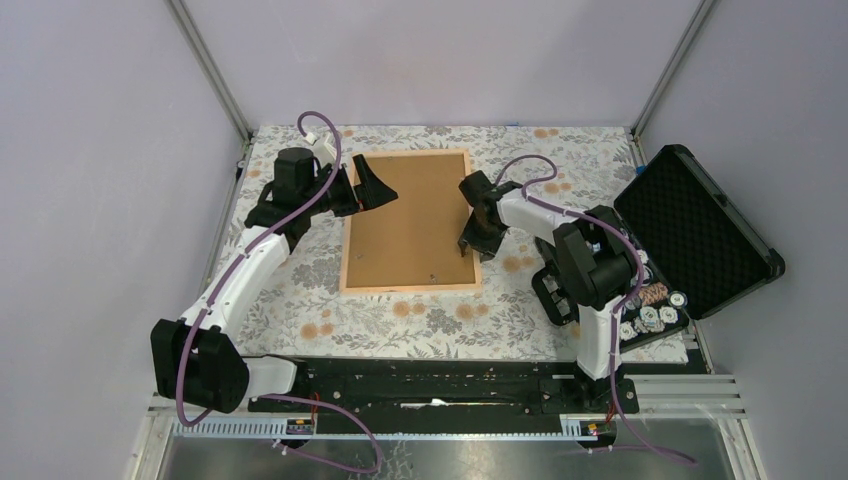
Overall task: Put the photo into the frame
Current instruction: Install the photo frame at the center of the board, then adjust the photo frame at the center of the board.
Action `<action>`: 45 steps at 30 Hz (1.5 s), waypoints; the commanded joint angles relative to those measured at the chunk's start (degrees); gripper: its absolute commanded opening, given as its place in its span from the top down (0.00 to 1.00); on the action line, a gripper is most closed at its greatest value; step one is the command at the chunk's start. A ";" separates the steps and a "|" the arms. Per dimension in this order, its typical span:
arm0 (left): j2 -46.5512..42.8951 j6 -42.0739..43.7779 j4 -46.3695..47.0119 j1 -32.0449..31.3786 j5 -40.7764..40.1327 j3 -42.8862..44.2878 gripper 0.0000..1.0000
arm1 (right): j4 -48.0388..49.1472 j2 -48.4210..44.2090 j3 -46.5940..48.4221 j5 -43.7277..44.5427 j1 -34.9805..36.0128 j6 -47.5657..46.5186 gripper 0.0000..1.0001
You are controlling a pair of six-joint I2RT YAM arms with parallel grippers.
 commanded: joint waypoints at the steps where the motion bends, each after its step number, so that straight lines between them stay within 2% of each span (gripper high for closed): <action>1: -1.53 0.00 2.66 -0.20 1.21 1.58 0.01 | -1.64 -0.36 -2.17 3.60 0.99 -0.67 0.56; 7: -1.71 -0.08 2.72 -0.21 1.13 1.52 0.01 | 1.64 -0.14 -1.23 3.98 0.95 -9.87 0.74; 12: -2.00 0.05 2.71 -0.39 0.89 1.44 0.01 | 4.33 2.59 1.43 2.41 0.80 -20.14 0.98; 18: -1.92 0.17 2.72 -0.73 0.64 1.44 0.01 | 7.12 4.33 4.87 -0.69 0.45 -33.32 1.00; 19: -1.90 0.17 2.72 -0.74 0.65 1.41 0.01 | 6.77 4.06 5.45 -0.67 0.44 -33.98 0.92; 21: -1.81 0.26 2.72 -0.74 0.70 1.50 0.01 | 6.61 2.59 5.72 -2.54 0.44 -34.33 0.59; 22: -1.54 0.22 2.71 -0.49 0.80 1.54 0.01 | 6.61 1.90 5.96 -3.61 0.46 -34.53 0.48; 24: -1.52 0.15 2.72 -0.06 0.98 1.55 0.01 | 6.63 0.97 6.54 -3.50 0.43 -34.66 0.36; 29: -1.99 0.43 2.72 0.05 0.24 1.46 0.01 | 5.64 4.05 12.20 -0.91 0.18 -35.38 0.15; 33: -0.85 0.28 2.71 0.77 0.39 1.42 0.01 | 3.38 9.47 20.10 0.07 -0.23 -35.30 0.13; 41: -0.03 0.52 2.67 1.62 -0.27 1.17 0.01 | 0.59 17.79 29.30 2.03 -2.62 -35.10 0.17; 45: -0.71 0.05 3.96 1.91 0.66 0.60 0.01 | 2.82 17.79 27.16 1.87 -3.72 -36.09 0.21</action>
